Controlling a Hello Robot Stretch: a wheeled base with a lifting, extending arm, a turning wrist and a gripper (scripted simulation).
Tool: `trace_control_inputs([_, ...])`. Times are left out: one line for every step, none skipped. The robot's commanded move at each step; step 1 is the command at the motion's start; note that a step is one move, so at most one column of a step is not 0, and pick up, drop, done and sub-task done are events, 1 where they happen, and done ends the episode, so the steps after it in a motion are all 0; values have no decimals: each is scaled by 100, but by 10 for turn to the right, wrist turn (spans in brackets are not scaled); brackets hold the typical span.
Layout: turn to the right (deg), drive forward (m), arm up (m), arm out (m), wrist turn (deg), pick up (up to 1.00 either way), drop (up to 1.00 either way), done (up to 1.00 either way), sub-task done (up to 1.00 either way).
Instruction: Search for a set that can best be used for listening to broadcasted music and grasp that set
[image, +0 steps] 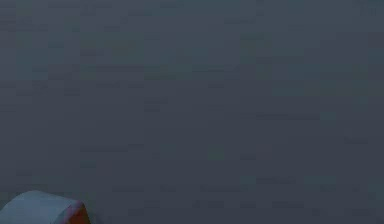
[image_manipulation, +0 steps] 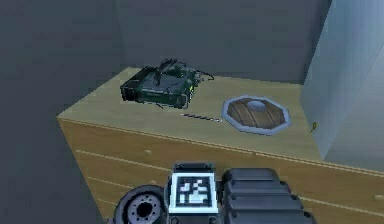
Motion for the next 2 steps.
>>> trace_control_inputs([0,0,0,42,0,0,0,0,0])
trace_control_inputs([0,0,0,0,450,0,0,0,0])
